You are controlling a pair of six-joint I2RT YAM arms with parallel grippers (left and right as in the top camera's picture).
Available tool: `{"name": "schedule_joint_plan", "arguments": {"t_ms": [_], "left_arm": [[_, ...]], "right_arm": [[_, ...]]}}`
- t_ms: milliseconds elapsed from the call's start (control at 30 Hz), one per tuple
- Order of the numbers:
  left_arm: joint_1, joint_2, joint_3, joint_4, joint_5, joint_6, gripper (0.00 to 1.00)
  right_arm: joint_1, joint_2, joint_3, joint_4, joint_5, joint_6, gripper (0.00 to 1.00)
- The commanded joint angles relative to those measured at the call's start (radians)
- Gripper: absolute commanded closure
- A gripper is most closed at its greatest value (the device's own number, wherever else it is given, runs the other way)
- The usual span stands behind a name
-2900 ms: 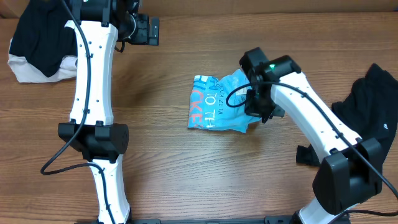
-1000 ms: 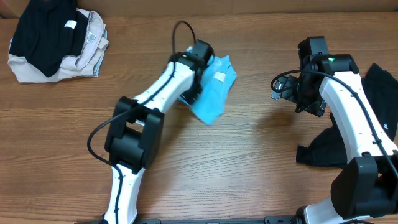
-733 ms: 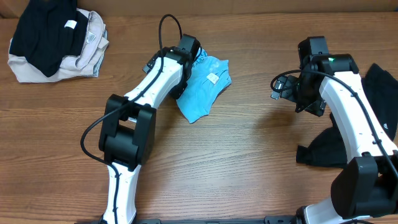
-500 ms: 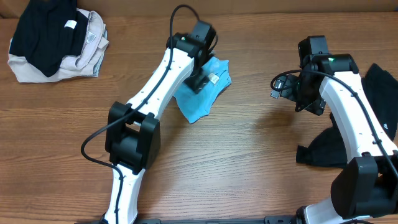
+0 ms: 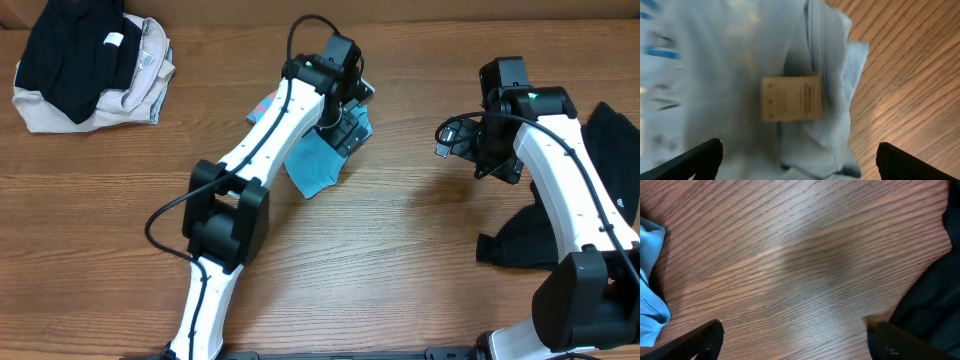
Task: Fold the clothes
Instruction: 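Lift the folded shirt with the left gripper and carry it toward top-left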
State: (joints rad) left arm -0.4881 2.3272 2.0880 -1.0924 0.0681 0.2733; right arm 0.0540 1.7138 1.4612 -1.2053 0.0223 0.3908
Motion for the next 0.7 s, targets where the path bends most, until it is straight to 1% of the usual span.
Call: {"name": "schedule_joint_plan", "arguments": {"t_ms": [0,233,467,667], "left_arm": [[-0.010,0.038,0.009,0.001,0.033,0.019,0.00],[-0.011,0.097,0.009,0.018,0.026,0.019,0.00],[-0.021,0.184,0.009,-0.012,-0.080,0.018,0.00],[-0.023,0.190,0.009,-0.023,-0.079,0.011,0.00]], "right_arm": [[-0.003,-0.016,0.019,0.005,-0.006,-0.006,0.00],[-0.003,-0.016,0.019,0.007,-0.006,-0.006,0.00],[-0.003,-0.016,0.019,0.008,-0.006,-0.006,0.00],[-0.003,-0.016,0.019,0.016,-0.006,-0.006,0.00]]}}
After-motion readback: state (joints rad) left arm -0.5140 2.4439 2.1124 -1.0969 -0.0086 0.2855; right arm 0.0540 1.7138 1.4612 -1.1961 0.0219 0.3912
